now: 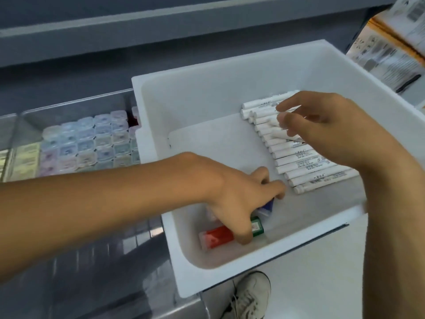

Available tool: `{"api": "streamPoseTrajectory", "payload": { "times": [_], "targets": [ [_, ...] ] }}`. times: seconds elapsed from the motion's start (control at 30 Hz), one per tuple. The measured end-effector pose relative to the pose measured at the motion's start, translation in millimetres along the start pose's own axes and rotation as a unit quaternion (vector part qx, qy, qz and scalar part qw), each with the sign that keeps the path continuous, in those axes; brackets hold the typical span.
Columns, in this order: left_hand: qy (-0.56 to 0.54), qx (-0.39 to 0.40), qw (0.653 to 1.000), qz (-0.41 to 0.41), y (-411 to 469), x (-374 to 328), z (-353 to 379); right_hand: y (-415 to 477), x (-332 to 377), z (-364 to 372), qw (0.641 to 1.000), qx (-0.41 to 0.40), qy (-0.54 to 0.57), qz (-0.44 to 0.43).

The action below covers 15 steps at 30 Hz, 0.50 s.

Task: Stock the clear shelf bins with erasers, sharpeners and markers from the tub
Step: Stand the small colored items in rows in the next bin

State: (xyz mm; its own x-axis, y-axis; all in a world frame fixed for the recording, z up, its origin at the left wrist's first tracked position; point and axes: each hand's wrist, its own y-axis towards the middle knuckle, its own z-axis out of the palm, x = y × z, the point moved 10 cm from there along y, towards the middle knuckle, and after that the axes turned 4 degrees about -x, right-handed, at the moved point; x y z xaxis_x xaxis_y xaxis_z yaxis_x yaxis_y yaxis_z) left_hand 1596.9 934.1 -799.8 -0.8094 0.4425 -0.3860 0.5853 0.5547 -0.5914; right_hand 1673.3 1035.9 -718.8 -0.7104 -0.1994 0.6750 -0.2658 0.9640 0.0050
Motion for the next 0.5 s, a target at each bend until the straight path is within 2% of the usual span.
{"api": "streamPoseTrajectory", "payload": {
  "times": [0.1, 0.17, 0.33, 0.47, 0.5],
  "targets": [
    [0.014, 0.033, 0.997, -0.066, -10, 14, 1, 0, 0, 1, 1.000, 0.005, 0.002, 0.006],
    [0.039, 0.034, 0.995, -0.080, -12, 20, -1, -1, -1, 0, 1.000, 0.006, 0.004, 0.012],
    [0.073, 0.052, 0.994, -0.066, -11, 14, 2, -4, 1, -1, 1.000, 0.005, 0.015, 0.026],
    [0.047, 0.078, 0.994, -0.065, -15, 15, 12, -6, 1, 0, 0.999, 0.008, 0.014, 0.034],
    [0.035, 0.063, 0.996, -0.053, -14, 12, 12, -6, 1, 0, 0.999, 0.007, 0.015, 0.035]
  ]
}}
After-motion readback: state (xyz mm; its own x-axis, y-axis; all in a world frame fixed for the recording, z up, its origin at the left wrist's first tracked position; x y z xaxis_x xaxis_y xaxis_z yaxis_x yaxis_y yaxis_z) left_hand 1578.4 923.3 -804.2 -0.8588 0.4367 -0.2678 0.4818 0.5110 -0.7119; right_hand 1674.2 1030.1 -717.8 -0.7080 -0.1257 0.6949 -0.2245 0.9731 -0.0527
